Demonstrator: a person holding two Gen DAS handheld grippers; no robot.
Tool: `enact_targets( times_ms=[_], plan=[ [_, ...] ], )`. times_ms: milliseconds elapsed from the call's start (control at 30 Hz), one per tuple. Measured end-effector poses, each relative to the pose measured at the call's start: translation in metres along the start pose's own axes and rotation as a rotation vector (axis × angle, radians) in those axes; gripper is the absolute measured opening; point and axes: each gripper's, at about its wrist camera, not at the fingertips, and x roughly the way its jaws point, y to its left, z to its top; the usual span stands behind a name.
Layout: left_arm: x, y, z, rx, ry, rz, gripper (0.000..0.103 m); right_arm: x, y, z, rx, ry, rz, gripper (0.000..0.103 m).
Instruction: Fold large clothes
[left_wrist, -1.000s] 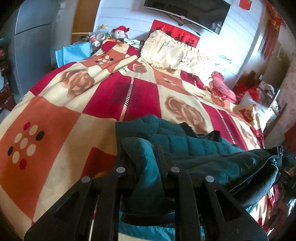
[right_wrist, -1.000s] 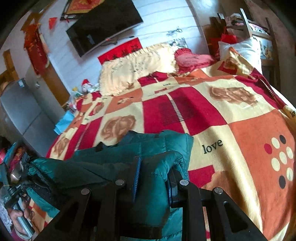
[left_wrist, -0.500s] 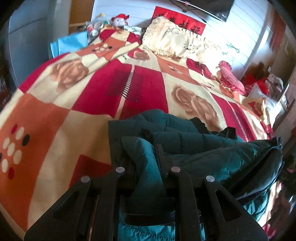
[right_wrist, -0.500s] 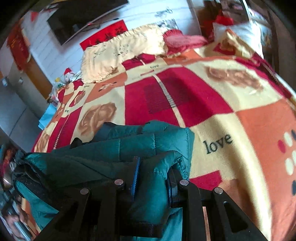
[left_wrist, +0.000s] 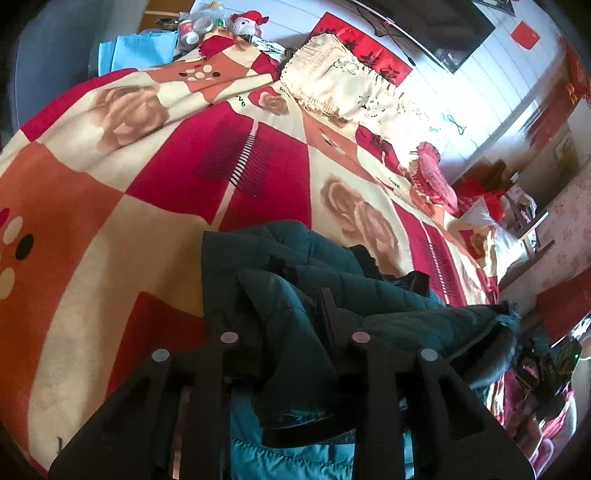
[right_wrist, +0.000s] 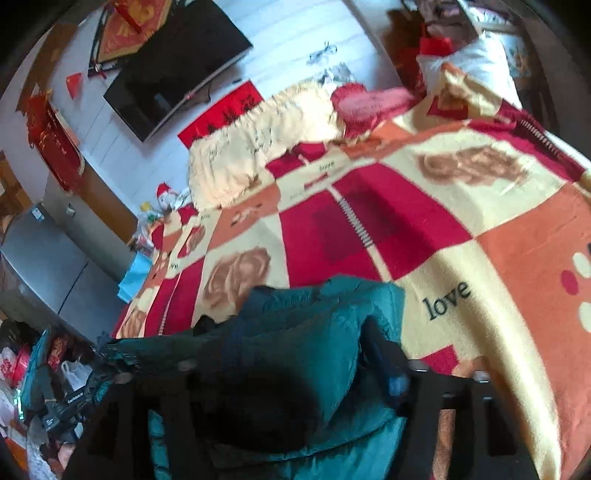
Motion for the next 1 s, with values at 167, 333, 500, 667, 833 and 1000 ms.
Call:
enact_targets(
  times_ms=[167, 333, 500, 667, 833, 1000],
  plan=[
    [-0.007, -0.001, 0.001, -0.003, -0.004, -0.015, 0.027, -0.014, 0.012, 0.005, -0.059, -0.024, -0.03, 0.075],
    [-0.022, 0.005, 0.005, -0.054, 0.0, -0.077, 0.034, -0.025, 0.03, -0.009, -0.105, -0.024, 0.028, 0.075],
    [-0.035, 0.004, 0.009, -0.059, -0.024, -0.105, 0.047, -0.017, 0.077, -0.046, -0.278, 0.024, 0.115, 0.075],
    [-0.067, 0.012, 0.01, -0.105, -0.169, -0.106, 0.074, 0.014, 0.128, -0.081, -0.438, 0.136, 0.169, 0.075],
    [-0.07, 0.013, 0.003, -0.078, -0.17, -0.067, 0.074, 0.052, 0.165, -0.101, -0.553, 0.156, 0.139, 0.075],
    [-0.047, 0.005, -0.01, -0.005, -0.131, 0.004, 0.074, 0.096, 0.181, -0.103, -0.58, 0.148, 0.049, 0.075]
  ],
)
